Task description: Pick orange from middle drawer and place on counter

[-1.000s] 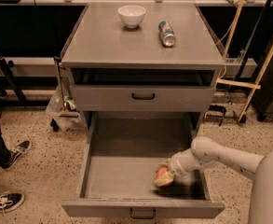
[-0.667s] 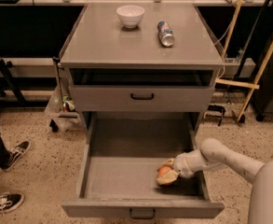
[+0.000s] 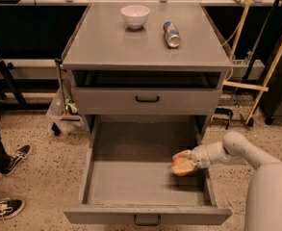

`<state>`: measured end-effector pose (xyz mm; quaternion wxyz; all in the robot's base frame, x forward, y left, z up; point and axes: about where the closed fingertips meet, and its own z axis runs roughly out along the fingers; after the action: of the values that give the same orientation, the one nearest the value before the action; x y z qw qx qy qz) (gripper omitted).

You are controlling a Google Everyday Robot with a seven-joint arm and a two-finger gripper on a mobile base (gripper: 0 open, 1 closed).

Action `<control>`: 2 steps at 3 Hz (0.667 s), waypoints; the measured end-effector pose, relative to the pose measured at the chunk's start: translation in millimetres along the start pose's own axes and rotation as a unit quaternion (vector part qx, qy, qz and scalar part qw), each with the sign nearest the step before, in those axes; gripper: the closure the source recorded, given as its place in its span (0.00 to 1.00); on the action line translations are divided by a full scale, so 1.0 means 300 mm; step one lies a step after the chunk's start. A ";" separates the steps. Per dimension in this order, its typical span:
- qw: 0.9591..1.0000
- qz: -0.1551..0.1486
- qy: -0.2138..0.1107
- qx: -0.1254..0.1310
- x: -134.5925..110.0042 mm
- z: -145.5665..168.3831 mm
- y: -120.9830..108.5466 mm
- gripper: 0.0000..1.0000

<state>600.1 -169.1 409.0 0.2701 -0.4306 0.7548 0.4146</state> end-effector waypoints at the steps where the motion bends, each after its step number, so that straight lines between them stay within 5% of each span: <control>1: 1.000 0.000 0.000 0.000 -0.001 0.000 0.000 1.00; 2: 0.999 -0.032 0.014 0.030 -0.047 -0.043 0.034 1.00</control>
Offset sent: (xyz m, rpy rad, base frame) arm -0.0107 -0.0239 0.1345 -0.3289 -0.4129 -0.0206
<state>597.2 -171.3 430.3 0.2851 -0.4521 0.7565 0.3769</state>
